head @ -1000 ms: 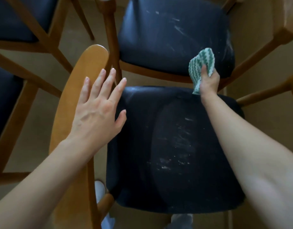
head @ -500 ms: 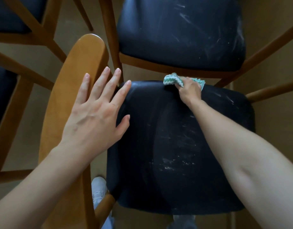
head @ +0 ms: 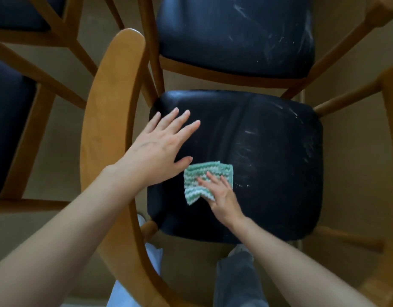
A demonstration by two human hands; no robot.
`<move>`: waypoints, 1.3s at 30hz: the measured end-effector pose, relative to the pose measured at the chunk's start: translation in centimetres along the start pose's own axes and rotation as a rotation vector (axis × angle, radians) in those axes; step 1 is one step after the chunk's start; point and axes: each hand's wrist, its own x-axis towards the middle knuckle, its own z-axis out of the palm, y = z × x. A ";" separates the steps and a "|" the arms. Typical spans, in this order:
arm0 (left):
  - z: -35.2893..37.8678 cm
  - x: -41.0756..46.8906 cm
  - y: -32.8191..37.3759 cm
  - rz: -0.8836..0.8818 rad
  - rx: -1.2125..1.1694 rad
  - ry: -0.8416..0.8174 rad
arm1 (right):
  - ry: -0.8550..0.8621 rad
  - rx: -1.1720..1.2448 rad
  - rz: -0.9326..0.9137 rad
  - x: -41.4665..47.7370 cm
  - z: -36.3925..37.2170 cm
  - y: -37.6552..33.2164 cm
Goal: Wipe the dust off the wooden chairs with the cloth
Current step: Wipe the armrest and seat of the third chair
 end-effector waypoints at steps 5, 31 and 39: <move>1.4 -2.4 1.1 -0.033 -0.053 -0.070 | -0.227 -0.060 0.004 -6.0 1.6 -0.1; 2.5 2.6 1.4 -0.120 -0.158 0.012 | 0.495 0.830 0.357 10.2 -16.8 0.4; 3.4 5.7 -0.6 -0.219 -0.241 0.038 | 0.339 0.054 0.289 22.7 -15.1 4.1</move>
